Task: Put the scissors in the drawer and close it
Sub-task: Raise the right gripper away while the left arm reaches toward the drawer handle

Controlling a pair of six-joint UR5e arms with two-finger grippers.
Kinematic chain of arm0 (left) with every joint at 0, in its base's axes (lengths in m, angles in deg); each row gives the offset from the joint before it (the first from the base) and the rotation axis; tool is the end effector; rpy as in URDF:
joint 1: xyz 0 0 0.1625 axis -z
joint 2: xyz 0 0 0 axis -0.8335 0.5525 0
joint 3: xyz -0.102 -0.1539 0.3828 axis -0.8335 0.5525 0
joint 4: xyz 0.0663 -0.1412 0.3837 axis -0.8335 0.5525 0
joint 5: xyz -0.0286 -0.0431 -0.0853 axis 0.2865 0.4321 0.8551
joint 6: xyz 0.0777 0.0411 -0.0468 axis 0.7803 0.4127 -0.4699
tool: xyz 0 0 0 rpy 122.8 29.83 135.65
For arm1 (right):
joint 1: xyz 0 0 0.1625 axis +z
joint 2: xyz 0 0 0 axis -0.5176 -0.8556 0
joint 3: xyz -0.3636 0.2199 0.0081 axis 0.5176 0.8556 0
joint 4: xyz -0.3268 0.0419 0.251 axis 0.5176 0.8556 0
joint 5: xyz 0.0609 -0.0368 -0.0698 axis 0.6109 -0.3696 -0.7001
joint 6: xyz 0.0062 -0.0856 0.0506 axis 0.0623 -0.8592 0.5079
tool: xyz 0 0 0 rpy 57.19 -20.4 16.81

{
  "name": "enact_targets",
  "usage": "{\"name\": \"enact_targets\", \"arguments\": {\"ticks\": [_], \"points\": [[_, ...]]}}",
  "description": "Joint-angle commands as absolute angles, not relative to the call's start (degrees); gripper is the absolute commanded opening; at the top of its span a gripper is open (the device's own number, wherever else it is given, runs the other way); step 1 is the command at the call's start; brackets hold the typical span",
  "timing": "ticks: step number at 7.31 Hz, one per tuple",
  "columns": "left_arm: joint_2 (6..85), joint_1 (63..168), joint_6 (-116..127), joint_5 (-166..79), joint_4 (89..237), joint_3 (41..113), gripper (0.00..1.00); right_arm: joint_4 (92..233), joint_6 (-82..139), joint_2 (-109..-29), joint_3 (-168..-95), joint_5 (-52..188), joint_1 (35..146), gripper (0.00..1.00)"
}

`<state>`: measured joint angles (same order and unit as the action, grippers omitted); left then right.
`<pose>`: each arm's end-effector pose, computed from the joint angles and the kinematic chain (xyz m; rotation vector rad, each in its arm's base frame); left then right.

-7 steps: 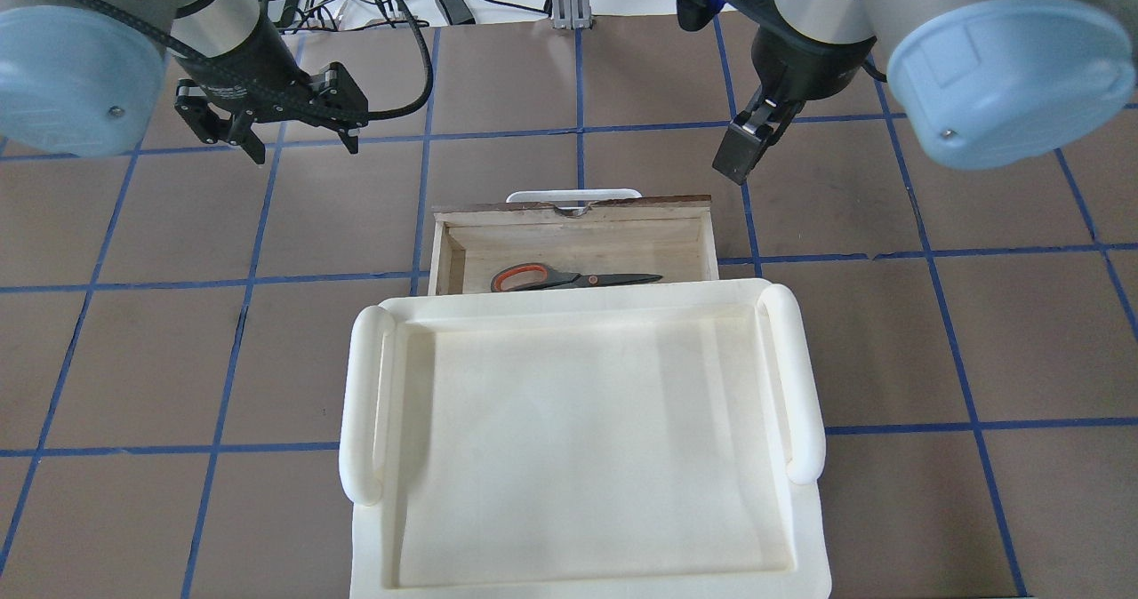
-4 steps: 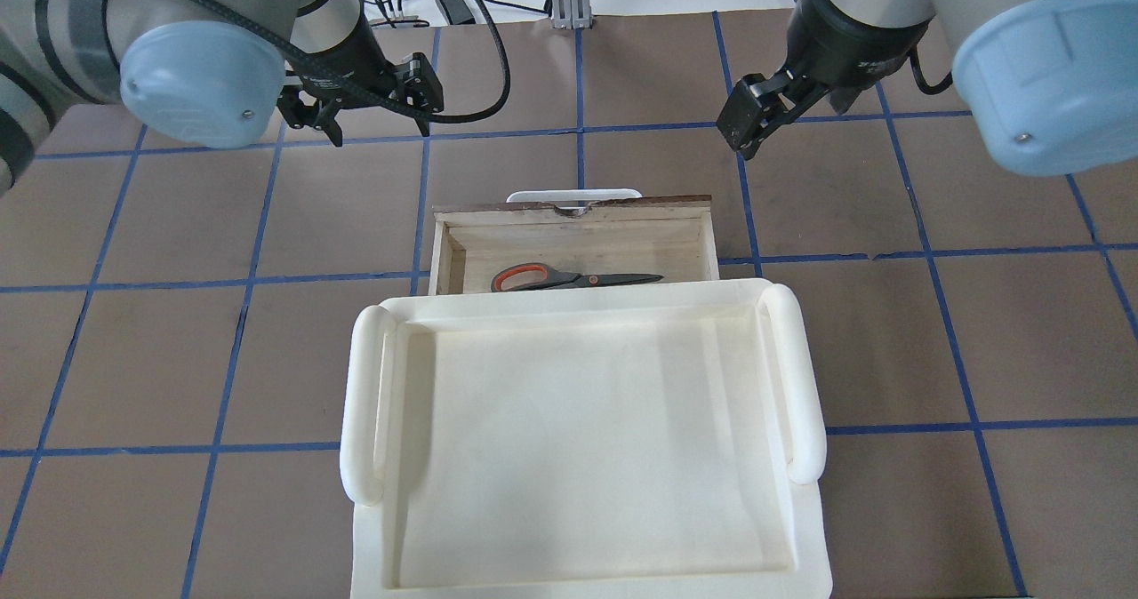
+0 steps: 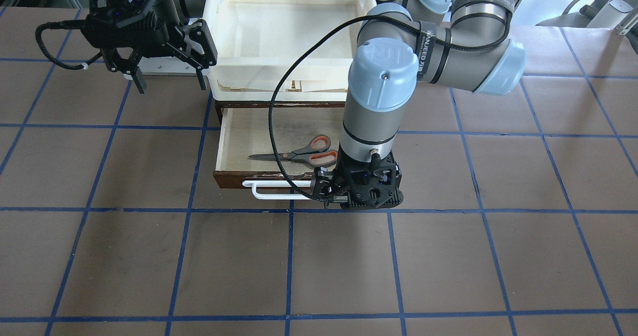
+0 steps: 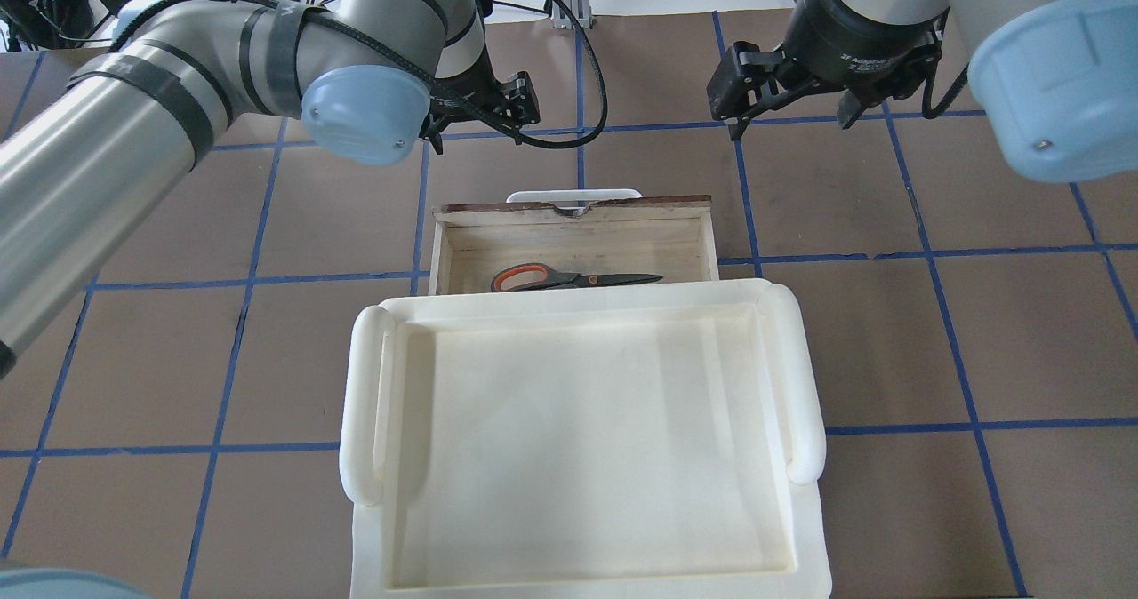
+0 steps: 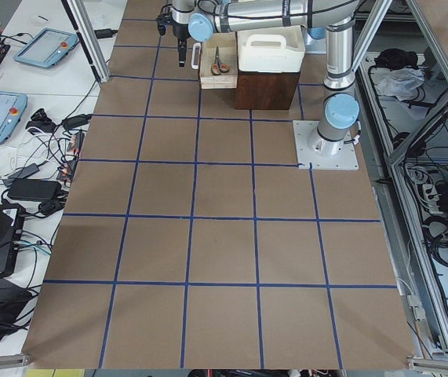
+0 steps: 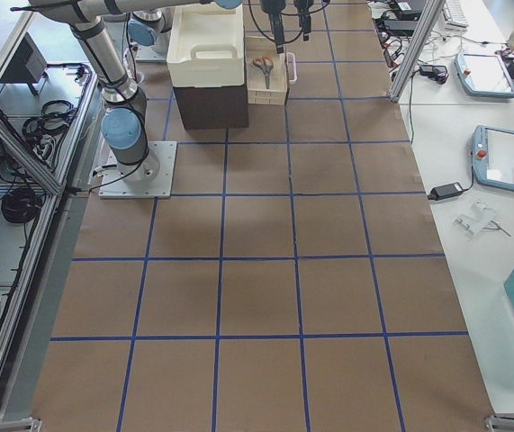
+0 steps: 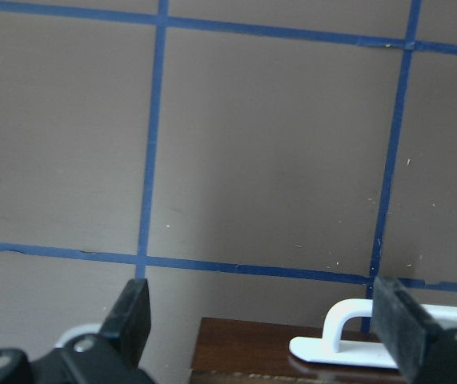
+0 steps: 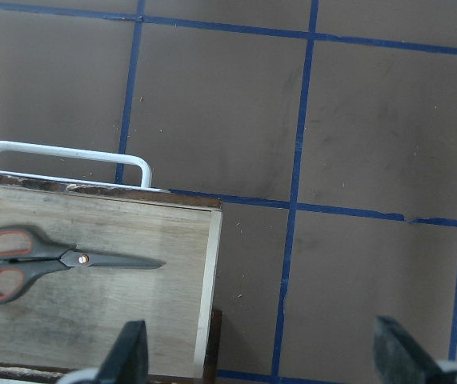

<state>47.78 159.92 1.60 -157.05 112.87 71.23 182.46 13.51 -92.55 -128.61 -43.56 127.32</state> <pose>-0.2764 -0.5974 0.3544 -0.1369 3.1313 -0.1967 0.1860 -0.4637 0.5331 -0.1218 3.0935 -0.2910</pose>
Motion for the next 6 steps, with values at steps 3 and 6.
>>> {"name": "enact_targets", "arguments": {"ticks": [3, 6], "points": [[54.5, 161.7, -0.5, -156.7, 109.2, 71.1, 1.0, 182.5, 14.2, -92.5, -128.7, -43.6, 127.3, 1.0], [55.7, 162.4, -2.3, -156.4, 109.2, 70.9, 1.0, 181.9, 18.0, -92.6, -128.7, -43.6, 127.3, 1.0]]}}
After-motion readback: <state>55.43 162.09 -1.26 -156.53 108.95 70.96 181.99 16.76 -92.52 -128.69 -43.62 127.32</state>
